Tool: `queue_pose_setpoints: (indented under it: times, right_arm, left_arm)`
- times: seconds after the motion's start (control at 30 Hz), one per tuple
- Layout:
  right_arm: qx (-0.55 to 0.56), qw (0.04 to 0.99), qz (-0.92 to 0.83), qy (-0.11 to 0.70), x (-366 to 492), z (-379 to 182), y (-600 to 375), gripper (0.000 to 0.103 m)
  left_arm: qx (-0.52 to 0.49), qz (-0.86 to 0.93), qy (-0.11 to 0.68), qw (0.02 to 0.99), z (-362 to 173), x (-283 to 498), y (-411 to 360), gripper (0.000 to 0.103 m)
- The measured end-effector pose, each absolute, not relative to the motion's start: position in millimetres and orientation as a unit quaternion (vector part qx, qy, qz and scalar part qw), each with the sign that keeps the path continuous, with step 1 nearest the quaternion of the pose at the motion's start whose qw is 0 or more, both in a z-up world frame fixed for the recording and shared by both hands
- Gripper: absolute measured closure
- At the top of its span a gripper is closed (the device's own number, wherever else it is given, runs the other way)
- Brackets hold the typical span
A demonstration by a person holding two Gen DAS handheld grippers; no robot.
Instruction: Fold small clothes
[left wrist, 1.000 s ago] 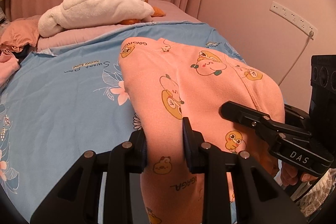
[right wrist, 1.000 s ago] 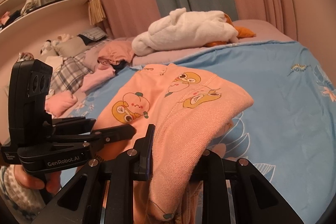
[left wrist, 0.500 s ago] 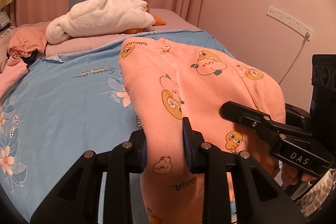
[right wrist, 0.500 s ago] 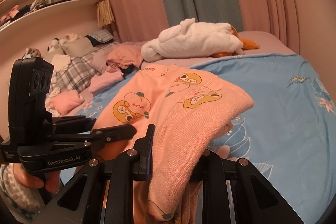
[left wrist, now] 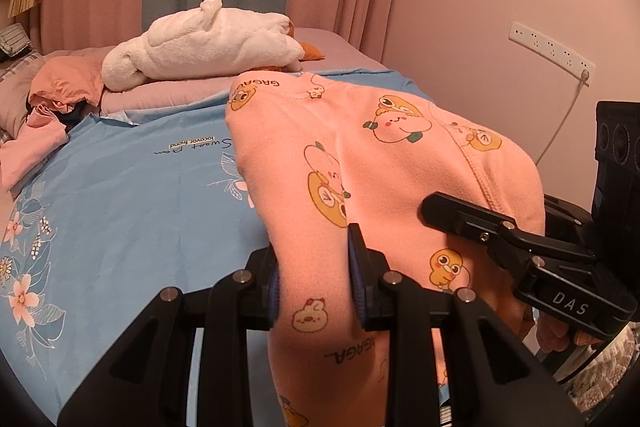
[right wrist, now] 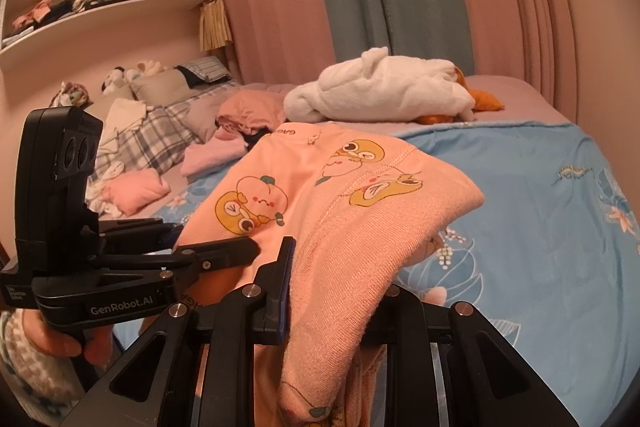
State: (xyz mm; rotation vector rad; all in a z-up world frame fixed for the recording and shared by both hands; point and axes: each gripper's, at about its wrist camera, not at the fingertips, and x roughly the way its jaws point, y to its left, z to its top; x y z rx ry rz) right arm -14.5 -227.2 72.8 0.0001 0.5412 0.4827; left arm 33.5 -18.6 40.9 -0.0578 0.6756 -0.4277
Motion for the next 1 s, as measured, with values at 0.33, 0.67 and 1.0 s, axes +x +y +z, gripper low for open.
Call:
queue_pose_setpoints:
  times: [0.33,0.67,1.0]
  right_arm:
    - [-0.015,0.936,0.246,0.253,-20,79,-217,0.078]
    - [-0.026,0.934,0.256,0.247,-19,83,-208,0.077]
    - [-0.037,0.932,0.266,0.243,-20,86,-196,0.078]
  left_arm:
    - [-0.031,-0.200,0.317,0.927,46,23,-6,0.075]
    - [-0.036,-0.192,0.313,0.929,51,15,3,0.075]
    - [-0.041,-0.179,0.312,0.932,53,10,8,0.075]
